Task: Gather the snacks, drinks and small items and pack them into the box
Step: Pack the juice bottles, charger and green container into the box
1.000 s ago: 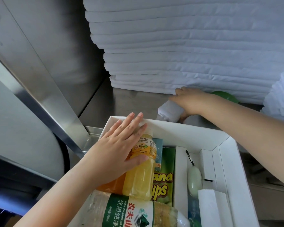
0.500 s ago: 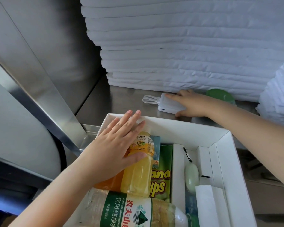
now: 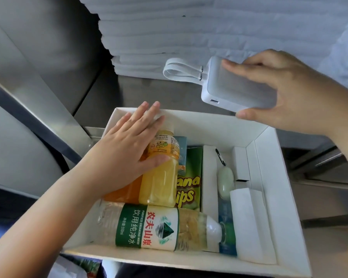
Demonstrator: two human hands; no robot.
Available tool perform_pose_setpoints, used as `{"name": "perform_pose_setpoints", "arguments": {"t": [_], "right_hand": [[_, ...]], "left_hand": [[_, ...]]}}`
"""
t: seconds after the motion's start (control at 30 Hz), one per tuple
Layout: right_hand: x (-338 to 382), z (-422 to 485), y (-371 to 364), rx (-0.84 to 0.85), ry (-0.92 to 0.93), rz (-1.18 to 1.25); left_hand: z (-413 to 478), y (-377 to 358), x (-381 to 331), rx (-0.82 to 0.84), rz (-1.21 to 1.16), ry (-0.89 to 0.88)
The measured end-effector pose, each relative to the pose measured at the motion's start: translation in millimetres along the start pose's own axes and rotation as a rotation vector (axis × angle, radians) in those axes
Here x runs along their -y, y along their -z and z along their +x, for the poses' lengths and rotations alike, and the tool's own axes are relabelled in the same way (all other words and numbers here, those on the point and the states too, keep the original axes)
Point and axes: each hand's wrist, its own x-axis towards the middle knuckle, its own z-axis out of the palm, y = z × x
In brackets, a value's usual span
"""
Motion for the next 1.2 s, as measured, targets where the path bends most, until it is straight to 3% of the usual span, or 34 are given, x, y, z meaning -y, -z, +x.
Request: {"name": "perform_pose_setpoints", "arguments": {"t": [0.4,0.67,1.2], "right_hand": [[7.5,-53.0,-9.4,0.411,0.111,-0.166],[33.9,-44.4,-31.5,0.579,0.237,-0.205],[60.1,-33.7,-58.1,0.680,0.293,-0.266]], "left_hand": [[-1.1,2.2,-2.8,0.007,-0.015,-0.003],[-0.6,3.6,-4.1,0.012,-0.032,0.001],[-0.2,5.4,-6.0,0.017,-0.054,0.001]]}}
